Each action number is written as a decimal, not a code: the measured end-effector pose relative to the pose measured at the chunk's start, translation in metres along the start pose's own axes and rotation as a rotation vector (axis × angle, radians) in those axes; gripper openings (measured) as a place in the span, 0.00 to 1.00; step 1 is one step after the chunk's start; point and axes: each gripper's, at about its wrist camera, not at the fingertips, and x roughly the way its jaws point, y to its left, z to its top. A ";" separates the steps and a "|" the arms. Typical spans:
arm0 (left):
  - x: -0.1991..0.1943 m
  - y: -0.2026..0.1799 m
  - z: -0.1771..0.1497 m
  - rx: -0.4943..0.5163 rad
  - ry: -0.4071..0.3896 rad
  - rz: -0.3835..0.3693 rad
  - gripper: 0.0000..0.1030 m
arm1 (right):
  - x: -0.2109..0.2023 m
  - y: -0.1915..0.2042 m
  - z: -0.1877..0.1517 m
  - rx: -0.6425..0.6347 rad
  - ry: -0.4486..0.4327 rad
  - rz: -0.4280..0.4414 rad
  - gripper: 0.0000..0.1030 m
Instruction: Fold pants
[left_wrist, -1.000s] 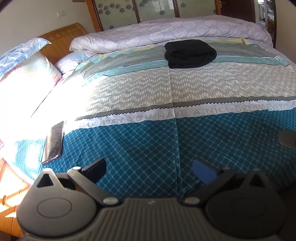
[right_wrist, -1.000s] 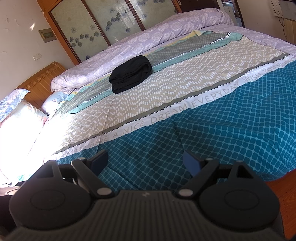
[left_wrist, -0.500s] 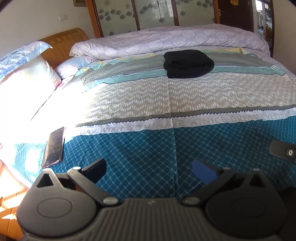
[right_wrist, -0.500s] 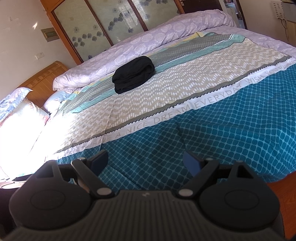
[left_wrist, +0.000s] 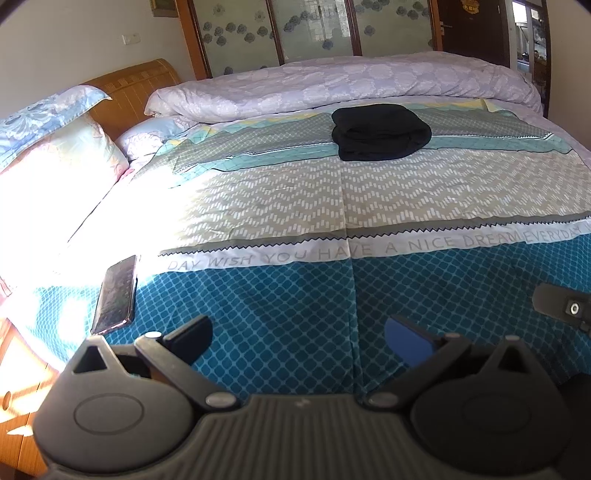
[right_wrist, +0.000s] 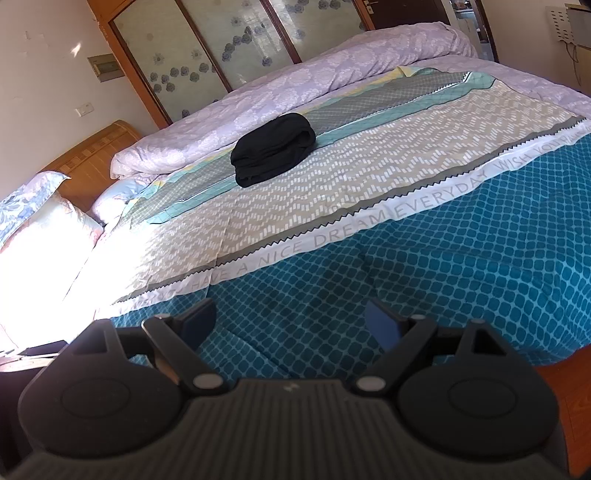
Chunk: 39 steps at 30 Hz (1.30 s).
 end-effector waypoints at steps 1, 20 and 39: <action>0.000 0.000 0.000 0.000 -0.002 0.001 1.00 | 0.000 0.000 0.000 0.000 0.000 0.000 0.87; 0.001 -0.002 0.001 0.009 0.012 0.003 1.00 | -0.001 0.003 -0.001 -0.007 -0.007 0.001 0.87; -0.001 -0.006 -0.001 0.036 0.002 0.002 1.00 | 0.003 0.003 -0.004 0.001 0.016 0.007 0.87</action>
